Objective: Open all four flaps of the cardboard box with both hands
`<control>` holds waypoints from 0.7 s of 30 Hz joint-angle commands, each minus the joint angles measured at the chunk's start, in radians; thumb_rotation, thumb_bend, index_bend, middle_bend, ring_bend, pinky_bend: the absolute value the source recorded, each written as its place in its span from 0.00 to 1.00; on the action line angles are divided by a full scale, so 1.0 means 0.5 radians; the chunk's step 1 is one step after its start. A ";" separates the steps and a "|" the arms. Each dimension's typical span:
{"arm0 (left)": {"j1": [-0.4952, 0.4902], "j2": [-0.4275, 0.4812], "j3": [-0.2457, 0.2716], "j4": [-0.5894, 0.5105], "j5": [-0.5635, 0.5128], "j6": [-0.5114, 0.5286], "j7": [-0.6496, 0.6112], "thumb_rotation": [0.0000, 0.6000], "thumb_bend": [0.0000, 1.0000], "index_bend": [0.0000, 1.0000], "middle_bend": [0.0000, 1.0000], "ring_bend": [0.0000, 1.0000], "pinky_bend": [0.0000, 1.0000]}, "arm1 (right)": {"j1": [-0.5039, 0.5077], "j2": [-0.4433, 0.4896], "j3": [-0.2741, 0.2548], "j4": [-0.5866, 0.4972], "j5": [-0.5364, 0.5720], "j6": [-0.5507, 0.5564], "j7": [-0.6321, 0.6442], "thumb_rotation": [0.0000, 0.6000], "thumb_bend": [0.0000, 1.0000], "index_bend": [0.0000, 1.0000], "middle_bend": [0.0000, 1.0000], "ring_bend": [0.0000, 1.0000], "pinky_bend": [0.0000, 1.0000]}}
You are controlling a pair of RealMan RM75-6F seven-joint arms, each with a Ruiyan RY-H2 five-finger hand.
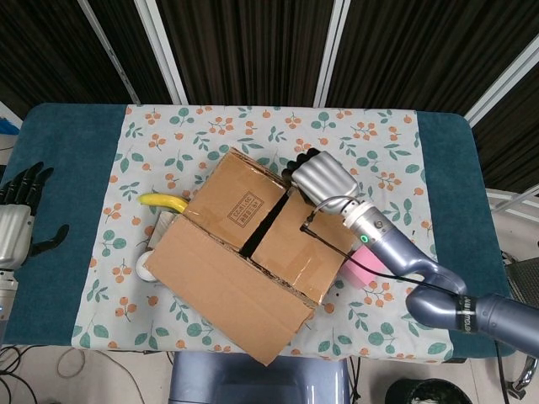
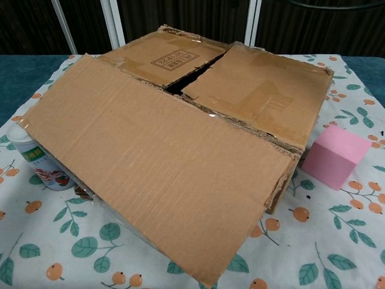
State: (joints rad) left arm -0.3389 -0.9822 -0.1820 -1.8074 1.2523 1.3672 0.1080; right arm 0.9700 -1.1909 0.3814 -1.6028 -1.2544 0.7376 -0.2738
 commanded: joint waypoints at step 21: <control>0.014 0.006 -0.055 0.042 -0.047 -0.030 -0.066 1.00 0.26 0.00 0.00 0.02 0.10 | 0.239 -0.337 -0.205 0.251 0.092 -0.039 -0.147 1.00 1.00 0.52 0.43 0.37 0.36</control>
State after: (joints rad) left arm -0.3320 -0.9795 -0.2094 -1.7867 1.2291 1.3520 0.0750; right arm 1.0872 -1.3567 0.2819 -1.4800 -1.2100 0.7189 -0.3447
